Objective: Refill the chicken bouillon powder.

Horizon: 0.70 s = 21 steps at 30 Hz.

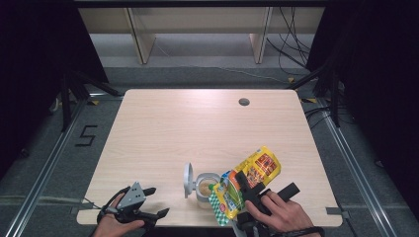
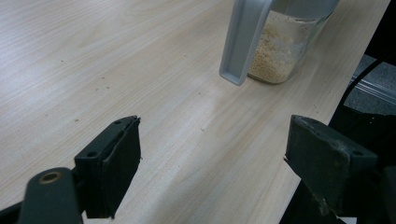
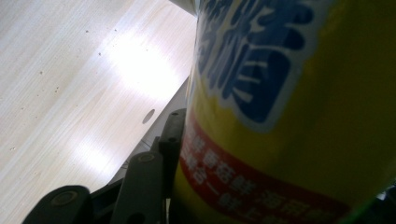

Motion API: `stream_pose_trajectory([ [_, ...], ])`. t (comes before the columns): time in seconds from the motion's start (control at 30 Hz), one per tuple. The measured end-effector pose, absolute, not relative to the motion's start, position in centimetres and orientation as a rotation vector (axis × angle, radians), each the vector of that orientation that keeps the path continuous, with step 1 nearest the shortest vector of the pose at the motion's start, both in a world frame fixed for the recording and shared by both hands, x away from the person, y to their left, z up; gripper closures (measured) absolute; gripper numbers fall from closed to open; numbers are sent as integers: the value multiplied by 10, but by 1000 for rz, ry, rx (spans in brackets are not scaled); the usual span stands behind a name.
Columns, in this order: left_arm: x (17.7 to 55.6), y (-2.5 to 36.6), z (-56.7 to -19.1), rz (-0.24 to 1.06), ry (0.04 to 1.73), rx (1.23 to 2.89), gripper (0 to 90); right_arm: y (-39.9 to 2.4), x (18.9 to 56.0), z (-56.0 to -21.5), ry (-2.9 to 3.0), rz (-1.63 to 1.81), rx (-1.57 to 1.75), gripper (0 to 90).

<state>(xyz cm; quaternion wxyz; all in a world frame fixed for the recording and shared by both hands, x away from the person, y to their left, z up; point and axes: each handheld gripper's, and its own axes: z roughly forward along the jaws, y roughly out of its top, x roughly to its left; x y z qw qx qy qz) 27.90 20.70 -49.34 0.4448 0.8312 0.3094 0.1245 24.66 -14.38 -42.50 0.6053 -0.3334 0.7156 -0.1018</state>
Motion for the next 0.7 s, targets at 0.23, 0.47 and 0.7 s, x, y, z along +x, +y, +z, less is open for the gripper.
stream_pose_trajectory([
  [0.23, 279, 207, -493, 306, 764, 2056, 175, -143, 245, -425, 1659, -230, -769, 620],
  [0.47, 279, 207, -493, 306, 764, 2056, 175, -144, 247, -426, 1661, -227, -776, 620],
  [0.7, 279, 206, -494, 308, 759, 2038, 175, -141, 245, -427, 1659, -222, -781, 621],
])
